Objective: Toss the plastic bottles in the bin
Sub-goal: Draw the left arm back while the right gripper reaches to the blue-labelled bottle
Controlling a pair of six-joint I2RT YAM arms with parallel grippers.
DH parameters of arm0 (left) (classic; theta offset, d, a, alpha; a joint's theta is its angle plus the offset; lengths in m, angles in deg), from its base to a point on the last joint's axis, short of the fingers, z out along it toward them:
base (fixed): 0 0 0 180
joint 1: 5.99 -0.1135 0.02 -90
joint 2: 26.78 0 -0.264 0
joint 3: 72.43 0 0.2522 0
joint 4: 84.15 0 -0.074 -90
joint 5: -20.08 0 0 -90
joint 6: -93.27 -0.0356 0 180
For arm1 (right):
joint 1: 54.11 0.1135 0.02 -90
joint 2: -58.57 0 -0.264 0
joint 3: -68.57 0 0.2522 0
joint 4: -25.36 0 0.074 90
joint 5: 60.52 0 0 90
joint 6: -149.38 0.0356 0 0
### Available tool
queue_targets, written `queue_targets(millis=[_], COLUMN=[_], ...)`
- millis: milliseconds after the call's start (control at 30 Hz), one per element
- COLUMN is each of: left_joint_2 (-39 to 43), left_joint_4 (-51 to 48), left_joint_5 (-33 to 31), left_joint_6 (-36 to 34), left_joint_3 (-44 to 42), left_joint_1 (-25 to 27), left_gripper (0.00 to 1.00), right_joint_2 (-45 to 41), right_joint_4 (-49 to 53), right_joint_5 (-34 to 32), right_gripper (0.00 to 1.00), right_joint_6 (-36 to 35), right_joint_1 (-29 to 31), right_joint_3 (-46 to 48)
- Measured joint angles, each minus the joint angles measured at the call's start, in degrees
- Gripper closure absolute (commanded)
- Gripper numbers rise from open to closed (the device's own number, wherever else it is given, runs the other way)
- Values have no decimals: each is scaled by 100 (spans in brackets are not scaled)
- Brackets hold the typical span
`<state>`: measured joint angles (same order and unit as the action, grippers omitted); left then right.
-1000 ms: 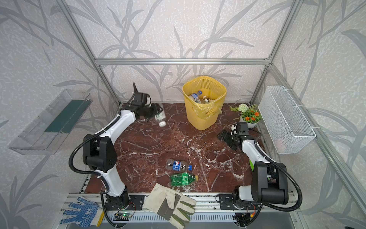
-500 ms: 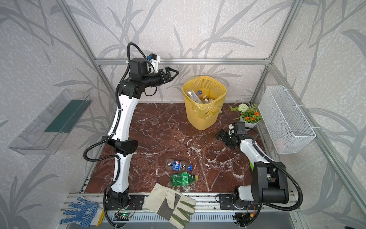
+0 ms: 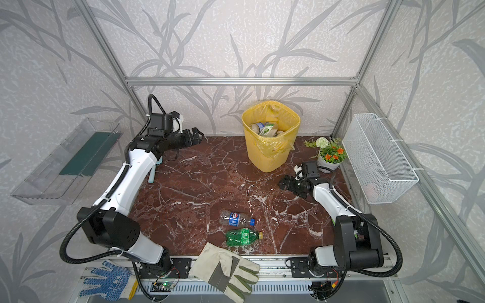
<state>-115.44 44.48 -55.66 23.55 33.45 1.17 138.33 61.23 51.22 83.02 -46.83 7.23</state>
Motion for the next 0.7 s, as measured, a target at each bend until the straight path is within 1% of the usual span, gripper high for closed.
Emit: queue_targets(millis=[133, 267, 467, 567, 700], left_joint_2=[415, 470, 358, 358, 358], left_joint_4=[52, 120, 249, 308, 376], left_joint_5=[-291, -511, -444, -348, -256], left_joint_6=[-413, -649, -726, -723, -721], left_joint_3=[-981, -1775, -1862, -1862, -1862], left_joint_1=[-140, -243, -319, -326, -326], left_gripper=[1, 3, 6, 6, 6], right_joint_2=[0, 4, 203, 435, 859], right_joint_4=[236, 562, 1056, 1228, 1508], right_joint_5=[-116, -201, -444, -557, -752], right_gripper=[5, 5, 5, 5, 7], right_joint_6=[-439, -883, -1637, -1954, -2350], right_joint_1=[748, 1574, 3047, 3587, 4083], right_joint_3=[-50, -120, -815, -1150, -1576])
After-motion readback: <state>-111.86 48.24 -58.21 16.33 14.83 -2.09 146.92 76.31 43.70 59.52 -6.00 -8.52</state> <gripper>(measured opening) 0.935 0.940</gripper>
